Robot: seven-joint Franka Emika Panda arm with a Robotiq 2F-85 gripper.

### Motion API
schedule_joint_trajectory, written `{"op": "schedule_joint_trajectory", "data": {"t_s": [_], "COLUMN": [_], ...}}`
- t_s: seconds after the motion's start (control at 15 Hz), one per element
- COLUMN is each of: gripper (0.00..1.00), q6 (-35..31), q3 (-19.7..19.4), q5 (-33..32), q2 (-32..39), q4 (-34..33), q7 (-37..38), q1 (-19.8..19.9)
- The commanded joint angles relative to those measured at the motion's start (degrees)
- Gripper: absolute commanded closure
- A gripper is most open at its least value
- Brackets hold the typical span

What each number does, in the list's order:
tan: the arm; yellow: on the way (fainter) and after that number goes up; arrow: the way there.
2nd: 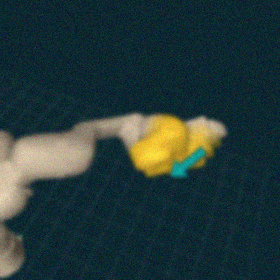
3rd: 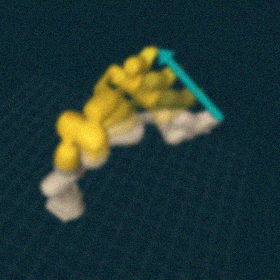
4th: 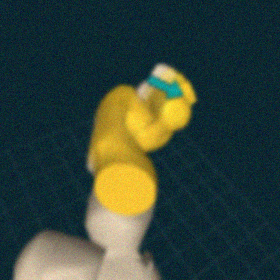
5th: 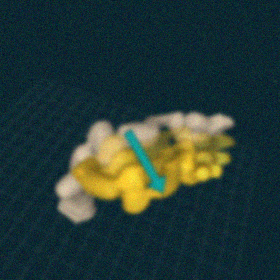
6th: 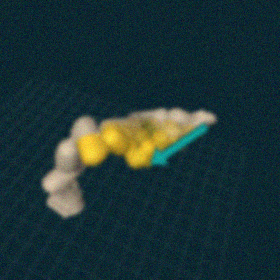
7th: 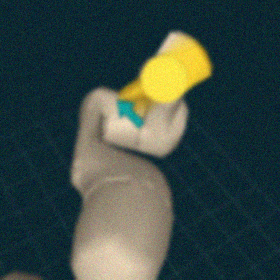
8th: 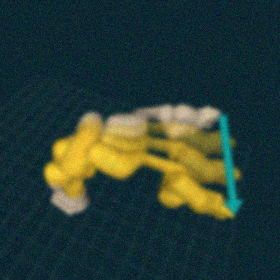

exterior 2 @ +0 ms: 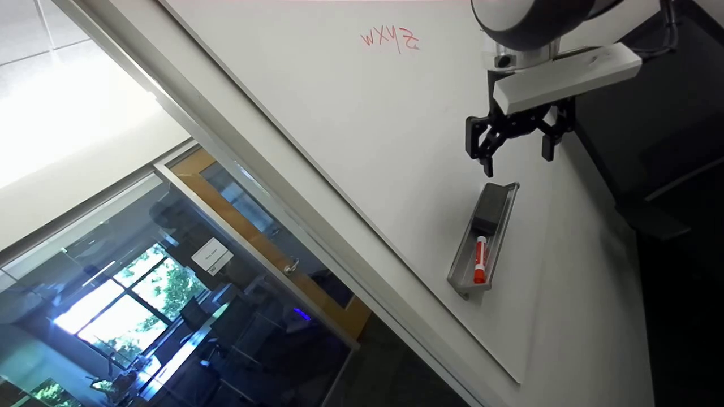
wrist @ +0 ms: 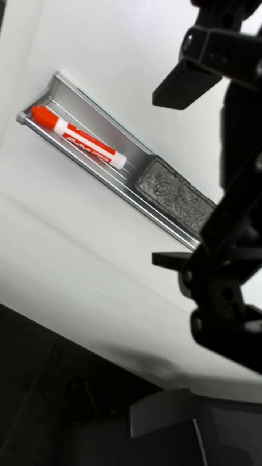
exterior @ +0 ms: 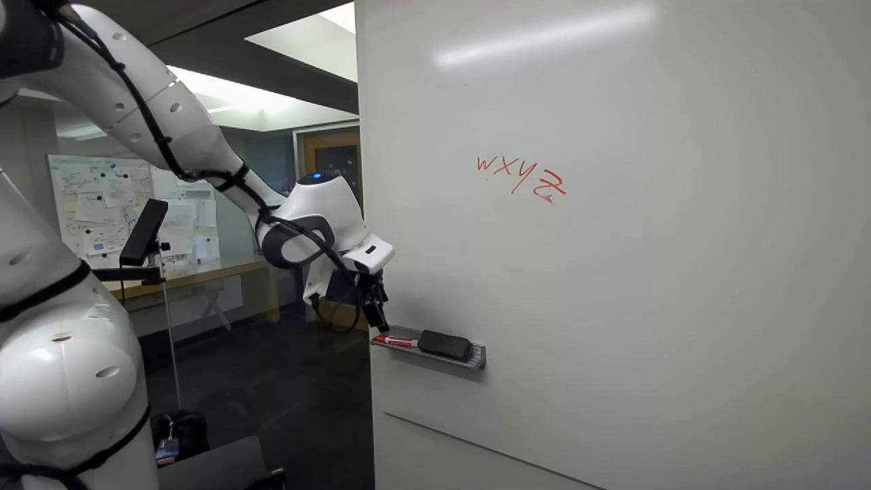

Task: Pick up the eraser and wipe the writing on the board

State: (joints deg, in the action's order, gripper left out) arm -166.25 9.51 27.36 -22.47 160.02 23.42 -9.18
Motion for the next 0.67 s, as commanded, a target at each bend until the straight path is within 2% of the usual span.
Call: {"op": "schedule_joint_trajectory", "data": {"t_s": [0.0, 0.07, 0.4, 0.6], "gripper": [0.0, 0.0, 0.0, 0.0], "q6": [-4.51, -2.66, -3.4, -4.52], "q3": [-0.63, -0.46, -0.8, -5.29], "q5": [3.57, 0.67, 2.77, 11.02], "q2": [3.92, 2.79, 5.15, 8.86], "q4": [0.0, -0.06, -1.06, -2.89], "q7": [3.48, 2.52, 3.31, 1.73], "q1": [-2.98, -0.77, -1.98, -4.67]}}
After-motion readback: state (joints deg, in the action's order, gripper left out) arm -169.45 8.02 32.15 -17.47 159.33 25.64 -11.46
